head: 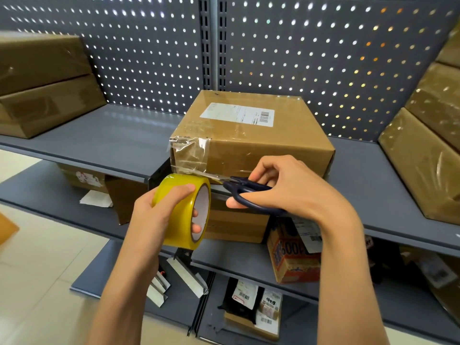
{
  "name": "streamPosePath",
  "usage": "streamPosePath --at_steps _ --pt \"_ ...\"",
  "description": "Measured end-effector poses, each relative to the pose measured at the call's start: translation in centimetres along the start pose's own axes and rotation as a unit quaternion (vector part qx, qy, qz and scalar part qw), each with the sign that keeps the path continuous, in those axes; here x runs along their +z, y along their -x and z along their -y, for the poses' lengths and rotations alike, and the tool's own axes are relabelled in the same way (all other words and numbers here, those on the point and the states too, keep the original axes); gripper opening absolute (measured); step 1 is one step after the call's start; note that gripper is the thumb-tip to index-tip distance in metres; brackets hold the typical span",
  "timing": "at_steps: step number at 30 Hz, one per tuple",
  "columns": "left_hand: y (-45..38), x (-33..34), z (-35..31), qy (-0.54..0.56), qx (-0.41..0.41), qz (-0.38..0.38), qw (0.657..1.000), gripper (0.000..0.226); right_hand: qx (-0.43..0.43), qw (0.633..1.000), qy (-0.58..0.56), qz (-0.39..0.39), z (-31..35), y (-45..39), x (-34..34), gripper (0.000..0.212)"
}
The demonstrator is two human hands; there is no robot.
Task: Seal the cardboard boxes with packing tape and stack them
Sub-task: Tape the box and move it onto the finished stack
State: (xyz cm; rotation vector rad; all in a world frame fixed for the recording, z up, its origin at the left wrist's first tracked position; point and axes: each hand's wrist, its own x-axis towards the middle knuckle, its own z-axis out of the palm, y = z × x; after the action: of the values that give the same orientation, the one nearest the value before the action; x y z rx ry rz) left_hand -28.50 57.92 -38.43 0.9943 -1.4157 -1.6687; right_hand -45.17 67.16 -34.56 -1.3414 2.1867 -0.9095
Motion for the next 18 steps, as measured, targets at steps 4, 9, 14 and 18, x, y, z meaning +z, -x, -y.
streamPosePath --at_steps 4,9,14,18 --pt "-0.03 -0.03 -0.01 -0.006 0.002 -0.001 1.000 0.016 -0.007 1.000 -0.002 -0.015 -0.28 -0.18 0.18 0.050" --pt "-0.12 -0.23 0.11 -0.005 -0.001 0.002 1.000 0.019 -0.018 0.999 -0.003 -0.030 -0.34 -0.23 0.27 0.047" --pt "-0.07 -0.23 0.08 -0.004 -0.001 0.000 1.000 0.017 -0.028 0.999 0.000 -0.032 -0.21 -0.28 0.25 0.046" --pt "0.11 -0.18 0.04 0.000 0.000 -0.003 1.000 0.018 -0.024 0.999 -0.002 -0.035 -0.24 -0.22 0.38 0.044"
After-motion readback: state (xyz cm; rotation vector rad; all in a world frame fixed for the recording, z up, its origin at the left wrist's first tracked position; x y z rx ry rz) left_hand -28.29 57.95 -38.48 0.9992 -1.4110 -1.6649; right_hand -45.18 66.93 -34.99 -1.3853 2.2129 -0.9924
